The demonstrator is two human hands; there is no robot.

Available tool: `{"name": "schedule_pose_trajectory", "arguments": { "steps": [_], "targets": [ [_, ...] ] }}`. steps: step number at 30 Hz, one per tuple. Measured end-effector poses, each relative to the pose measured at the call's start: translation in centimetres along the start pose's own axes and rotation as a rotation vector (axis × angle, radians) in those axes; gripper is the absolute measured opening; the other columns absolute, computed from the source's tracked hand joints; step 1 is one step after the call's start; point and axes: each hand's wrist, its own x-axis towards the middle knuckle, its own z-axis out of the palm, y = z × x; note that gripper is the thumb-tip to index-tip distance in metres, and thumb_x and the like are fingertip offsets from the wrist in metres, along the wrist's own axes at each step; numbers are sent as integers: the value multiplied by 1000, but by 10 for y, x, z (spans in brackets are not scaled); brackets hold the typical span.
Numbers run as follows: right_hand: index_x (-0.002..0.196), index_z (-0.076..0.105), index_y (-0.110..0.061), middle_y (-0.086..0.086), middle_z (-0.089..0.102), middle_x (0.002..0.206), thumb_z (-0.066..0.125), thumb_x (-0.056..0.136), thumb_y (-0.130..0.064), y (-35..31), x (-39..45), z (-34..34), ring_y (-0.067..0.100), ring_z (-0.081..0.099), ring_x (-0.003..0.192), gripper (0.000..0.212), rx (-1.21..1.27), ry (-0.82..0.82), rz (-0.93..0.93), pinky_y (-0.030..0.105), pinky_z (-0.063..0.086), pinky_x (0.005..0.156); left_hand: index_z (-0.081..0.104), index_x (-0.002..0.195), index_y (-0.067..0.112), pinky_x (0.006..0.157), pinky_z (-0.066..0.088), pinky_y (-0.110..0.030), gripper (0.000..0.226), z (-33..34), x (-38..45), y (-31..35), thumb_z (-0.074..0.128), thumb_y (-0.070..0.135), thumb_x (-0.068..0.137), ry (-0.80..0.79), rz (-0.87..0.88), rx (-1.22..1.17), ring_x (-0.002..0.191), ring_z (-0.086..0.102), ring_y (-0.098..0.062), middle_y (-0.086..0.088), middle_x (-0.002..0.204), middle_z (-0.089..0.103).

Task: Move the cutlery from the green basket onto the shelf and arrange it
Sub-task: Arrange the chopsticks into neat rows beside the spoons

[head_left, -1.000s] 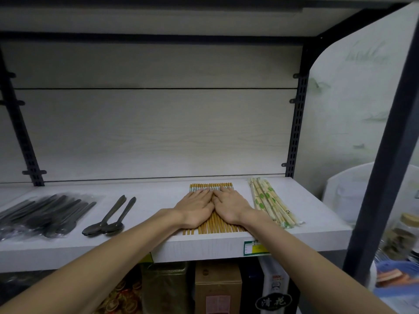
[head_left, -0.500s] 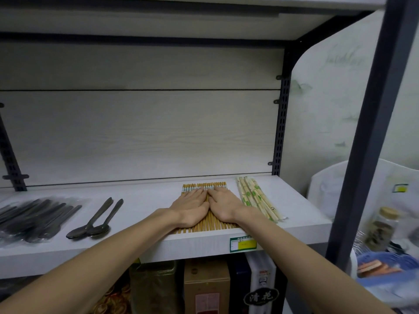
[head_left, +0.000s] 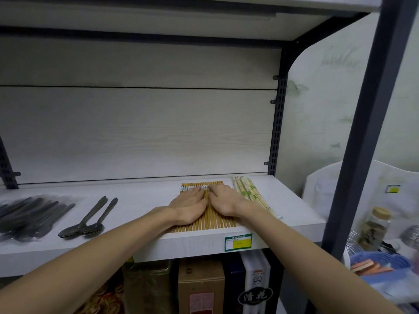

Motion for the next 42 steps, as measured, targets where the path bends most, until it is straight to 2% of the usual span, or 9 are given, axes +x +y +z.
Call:
{"name": "schedule_pose_trajectory", "arguments": {
  "steps": [6, 13, 16, 22, 27, 30, 37, 40, 42],
  "targets": [
    [133, 58, -12, 11, 59, 136, 47, 96, -29, 39, -14, -43, 30, 57, 120, 42, -84, 196, 172, 38, 48, 98, 31, 156, 16, 124, 19, -42, 73, -20, 0, 14, 19, 64, 103, -15, 4, -19, 153, 21, -25, -4, 167, 22],
    [119, 67, -13, 9, 66, 124, 54, 91, -34, 71, -27, -58, 28, 62, 112, 37, -152, 202, 273, 38, 53, 92, 22, 161, 20, 126, 17, -40, 72, -25, 17, 54, 24, 64, 103, -70, 222, 178, 156, 13, -21, -1, 170, 8],
    [124, 68, -19, 7, 67, 128, 53, 94, -37, 80, -33, -59, 26, 61, 118, 38, -133, 155, 218, 37, 49, 100, 21, 161, 19, 126, 17, -42, 74, -18, 24, 71, 23, 64, 103, -113, 297, 210, 156, 13, -22, -1, 170, 9],
    [123, 66, -20, 9, 66, 125, 43, 99, -40, 93, -41, -43, 30, 60, 113, 39, -87, 149, 183, 41, 50, 94, 32, 156, 16, 119, 32, -40, 69, -6, 31, 84, 25, 61, 104, -115, 275, 167, 146, 36, -24, -6, 162, 35],
    [133, 61, -16, 9, 59, 138, 40, 103, -32, 93, -36, -39, 30, 55, 124, 39, -64, 153, 156, 39, 44, 104, 4, 163, 17, 127, 13, -36, 72, -3, 26, 89, 16, 58, 105, -120, 262, 161, 157, 9, -19, -1, 171, 2],
    [135, 60, -20, 8, 61, 138, 37, 104, -29, 93, -33, -38, 30, 55, 125, 40, -26, 130, 146, 36, 44, 104, 0, 163, 21, 127, 11, -38, 72, 1, 29, 89, 12, 61, 104, -89, 273, 189, 157, 6, -17, 0, 171, 0],
    [139, 59, -19, 6, 60, 140, 40, 101, -22, 103, -39, -42, 27, 55, 128, 42, 6, 147, 201, 36, 43, 107, 23, 160, 14, 123, 23, -43, 73, 4, 32, 92, 14, 60, 104, -43, 268, 239, 152, 24, -24, -6, 167, 23],
    [138, 59, -17, 6, 60, 140, 40, 101, -21, 108, -43, -41, 27, 55, 128, 42, 24, 166, 193, 35, 43, 107, 50, 137, 15, 108, 39, -43, 64, 2, 33, 95, 18, 59, 104, 10, 235, 206, 132, 47, -25, -9, 148, 50],
    [135, 61, -14, 9, 61, 139, 39, 103, -22, 109, -44, -40, 29, 55, 126, 40, 37, 174, 182, 36, 43, 106, 52, 126, 16, 100, 42, -42, 60, 2, 32, 99, 19, 61, 104, 43, 227, 198, 121, 51, -24, -8, 138, 55]
  ]
}}
